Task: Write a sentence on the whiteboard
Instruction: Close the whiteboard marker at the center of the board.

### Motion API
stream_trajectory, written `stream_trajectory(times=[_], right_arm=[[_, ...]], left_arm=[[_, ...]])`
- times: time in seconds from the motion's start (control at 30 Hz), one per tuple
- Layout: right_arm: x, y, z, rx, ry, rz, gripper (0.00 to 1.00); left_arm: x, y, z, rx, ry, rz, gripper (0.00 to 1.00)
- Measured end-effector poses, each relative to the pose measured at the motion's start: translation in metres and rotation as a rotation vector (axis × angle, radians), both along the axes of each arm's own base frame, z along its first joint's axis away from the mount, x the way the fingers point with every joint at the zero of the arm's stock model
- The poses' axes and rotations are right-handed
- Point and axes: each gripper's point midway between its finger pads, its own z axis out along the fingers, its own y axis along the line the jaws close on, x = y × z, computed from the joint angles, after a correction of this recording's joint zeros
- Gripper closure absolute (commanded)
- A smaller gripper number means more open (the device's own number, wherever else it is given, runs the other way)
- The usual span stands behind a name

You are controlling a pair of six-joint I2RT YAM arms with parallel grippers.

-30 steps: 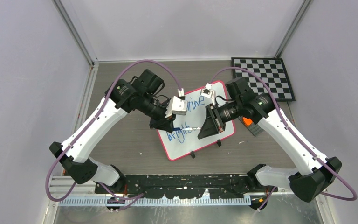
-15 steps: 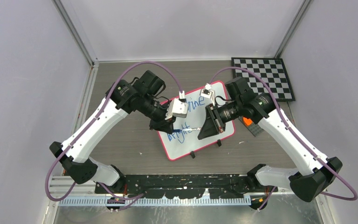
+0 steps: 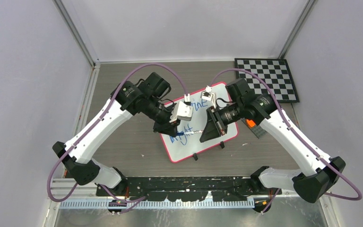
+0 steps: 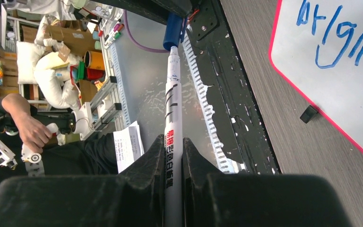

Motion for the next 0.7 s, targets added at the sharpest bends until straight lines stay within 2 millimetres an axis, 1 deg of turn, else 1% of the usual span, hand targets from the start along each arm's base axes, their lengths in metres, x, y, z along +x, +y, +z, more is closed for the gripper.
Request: stream_trajectory(times=[0.27, 0.4, 0.57, 0.7], right_arm=[[0.0, 0.002, -0.002, -0.018, -0.006, 0.003, 1.0], [0.001, 0.002, -0.002, -0.028, -0.01, 0.003, 1.0], [0.004, 0.008, -0.008, -0.05, -0.017, 0.01, 1.0], [0.006, 0.007, -0.012, -0.07, -0.025, 0.004, 1.0]], left_arm=[[-0.001, -0.001, -0.003, 0.011, 0.017, 0.004, 1.0], [-0.001, -0.003, -0.004, 0.026, 0.056, 0.039, 1.0], [0.003, -0.019, 0.0, 0.001, 0.083, 0.057, 1.0], [0.004, -0.023, -0.005, 0.021, 0.121, 0.085, 1.0]])
